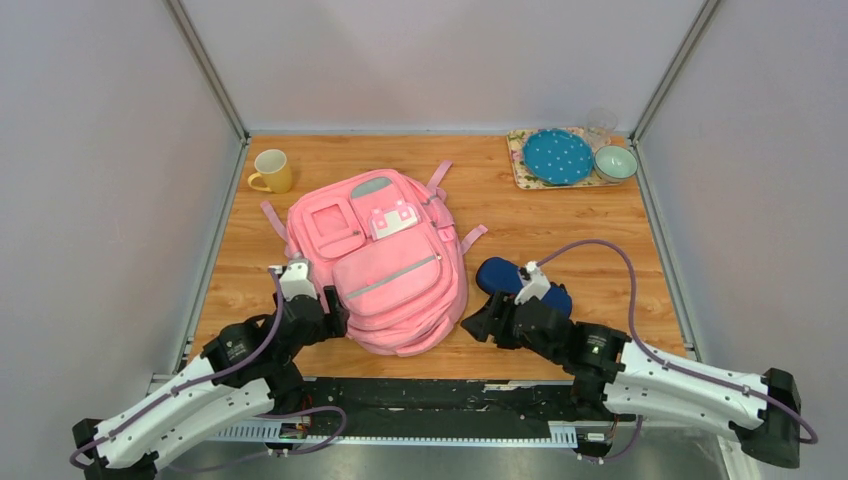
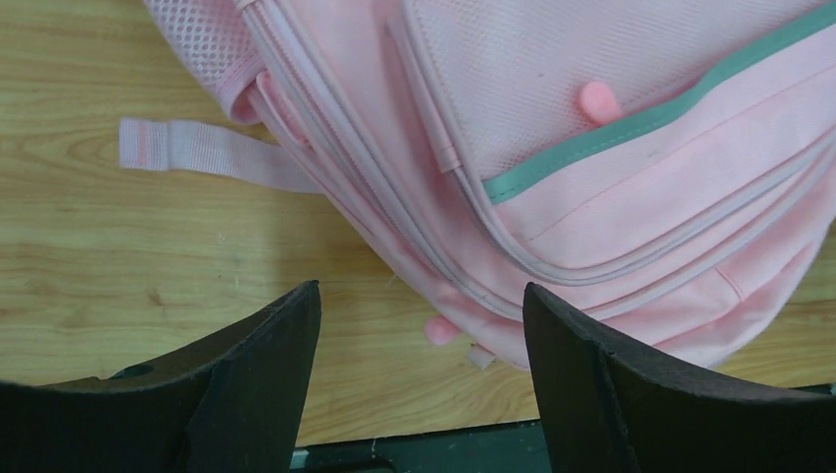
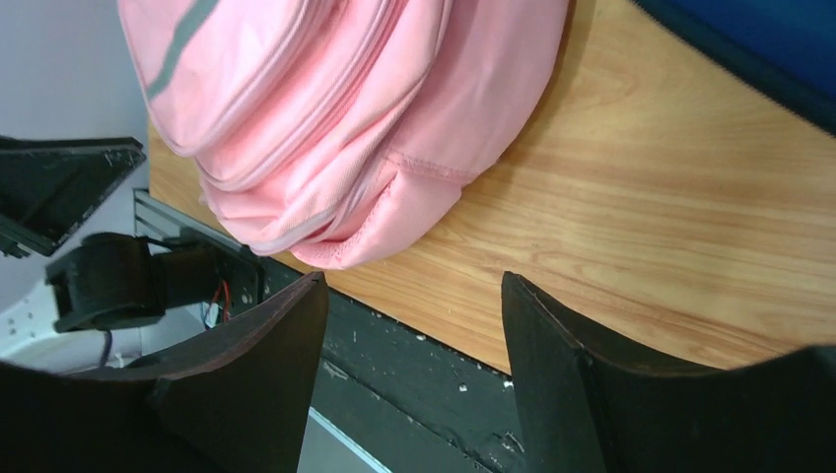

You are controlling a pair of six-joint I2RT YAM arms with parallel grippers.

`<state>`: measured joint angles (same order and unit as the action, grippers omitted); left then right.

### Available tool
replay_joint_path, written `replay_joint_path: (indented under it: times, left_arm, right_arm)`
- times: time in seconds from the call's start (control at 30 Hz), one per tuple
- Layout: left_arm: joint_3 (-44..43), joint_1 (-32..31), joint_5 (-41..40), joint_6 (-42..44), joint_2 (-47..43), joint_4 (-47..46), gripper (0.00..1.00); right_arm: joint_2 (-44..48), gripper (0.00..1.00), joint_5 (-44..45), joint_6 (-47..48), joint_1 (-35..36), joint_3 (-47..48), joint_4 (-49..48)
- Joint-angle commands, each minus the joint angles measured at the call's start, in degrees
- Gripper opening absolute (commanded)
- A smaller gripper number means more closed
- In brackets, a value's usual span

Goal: Pack the student bag
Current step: Place the book in the student bag, then zip the student bag at the center of the board.

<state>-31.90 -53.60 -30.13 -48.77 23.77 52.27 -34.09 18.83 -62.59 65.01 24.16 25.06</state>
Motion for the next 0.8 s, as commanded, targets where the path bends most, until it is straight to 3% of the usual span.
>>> replay_joint_path:
  times: [0.0,0.3,0.6,0.77]
  left_arm:
    - [2.28,-0.1,-2.74,-5.01,-1.27,3.1,0.82]
    - [12.03,-0.01,-3.18,-3.17,-8.03,-7.52,0.82]
    - [18.1,-0.1,-6.87,0.17,-17.7,-18.51,0.82]
    - [19.15,-0.01,-6.96,-0.36,-18.32,-18.35,0.73]
  right_arm:
    - [-5.81,0.68,-2.93,1.42,2.92,3.96,-8.88]
    - [-13.72,0.68,-1.61,0.1,8.9,5.89,-14.25]
    - [-15.31,0.68,-0.2,-0.87,11.1,6.42,-14.78]
    - [-16.27,0.68,0.07,-1.05,11.54,6.95,-14.78]
